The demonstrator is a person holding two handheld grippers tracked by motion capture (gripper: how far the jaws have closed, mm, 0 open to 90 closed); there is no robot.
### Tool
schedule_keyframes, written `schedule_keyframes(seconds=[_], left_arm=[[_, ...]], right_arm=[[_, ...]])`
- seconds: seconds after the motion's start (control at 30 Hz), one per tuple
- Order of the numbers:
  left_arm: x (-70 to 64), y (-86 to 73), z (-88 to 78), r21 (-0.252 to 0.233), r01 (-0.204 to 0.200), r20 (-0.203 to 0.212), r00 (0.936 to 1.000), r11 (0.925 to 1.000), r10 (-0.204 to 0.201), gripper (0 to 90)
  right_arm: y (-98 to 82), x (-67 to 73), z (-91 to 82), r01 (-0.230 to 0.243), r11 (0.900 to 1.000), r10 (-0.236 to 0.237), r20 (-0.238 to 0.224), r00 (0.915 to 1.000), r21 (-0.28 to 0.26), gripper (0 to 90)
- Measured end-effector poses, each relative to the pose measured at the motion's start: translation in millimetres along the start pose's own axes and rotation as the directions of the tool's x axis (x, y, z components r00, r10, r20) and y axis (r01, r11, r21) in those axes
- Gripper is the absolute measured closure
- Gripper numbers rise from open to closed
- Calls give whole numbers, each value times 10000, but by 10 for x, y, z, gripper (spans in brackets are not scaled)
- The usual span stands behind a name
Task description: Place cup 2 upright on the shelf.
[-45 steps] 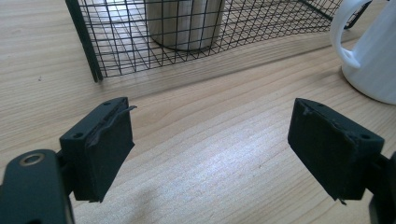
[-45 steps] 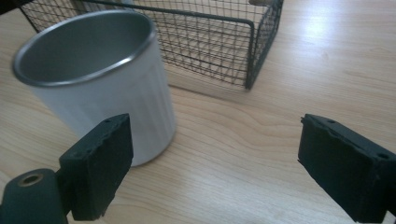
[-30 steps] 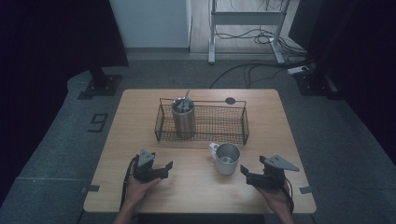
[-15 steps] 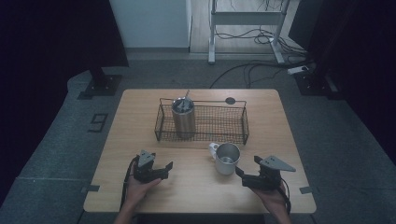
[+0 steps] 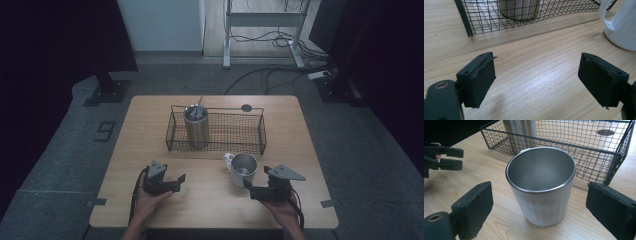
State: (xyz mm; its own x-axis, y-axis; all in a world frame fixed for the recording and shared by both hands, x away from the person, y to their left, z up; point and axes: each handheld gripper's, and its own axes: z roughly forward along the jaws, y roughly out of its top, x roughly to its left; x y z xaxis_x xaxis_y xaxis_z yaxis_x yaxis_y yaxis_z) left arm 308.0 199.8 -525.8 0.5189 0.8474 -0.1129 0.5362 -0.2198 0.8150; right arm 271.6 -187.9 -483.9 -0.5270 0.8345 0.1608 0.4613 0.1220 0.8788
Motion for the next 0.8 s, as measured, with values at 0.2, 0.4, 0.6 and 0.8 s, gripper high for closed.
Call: schedule_keyframes(seconds=[0.2, 0.4, 0.6, 0.8], left_arm=[[-7, 0, -1, 25, 38, 7, 10000, 10000, -38, 146], [-4, -11, 18, 91, 86, 28, 10000, 9999, -86, 146], [-7, -18, 28, 148, 99, 44, 9999, 9998, -99, 146], [-16, -13, 24, 116, 127, 48, 9999, 9999, -128, 146]], right_arm=[[21, 4, 79, 0, 10000, 0, 73, 10000, 47, 55], [32, -36, 181, -64, 9997, 59, 192, 9998, 242, 32], [45, -24, 278, 44, 9993, -53, 241, 9997, 372, 16], [47, -2, 379, 187, 9981, -209, 373, 9991, 581, 0]])
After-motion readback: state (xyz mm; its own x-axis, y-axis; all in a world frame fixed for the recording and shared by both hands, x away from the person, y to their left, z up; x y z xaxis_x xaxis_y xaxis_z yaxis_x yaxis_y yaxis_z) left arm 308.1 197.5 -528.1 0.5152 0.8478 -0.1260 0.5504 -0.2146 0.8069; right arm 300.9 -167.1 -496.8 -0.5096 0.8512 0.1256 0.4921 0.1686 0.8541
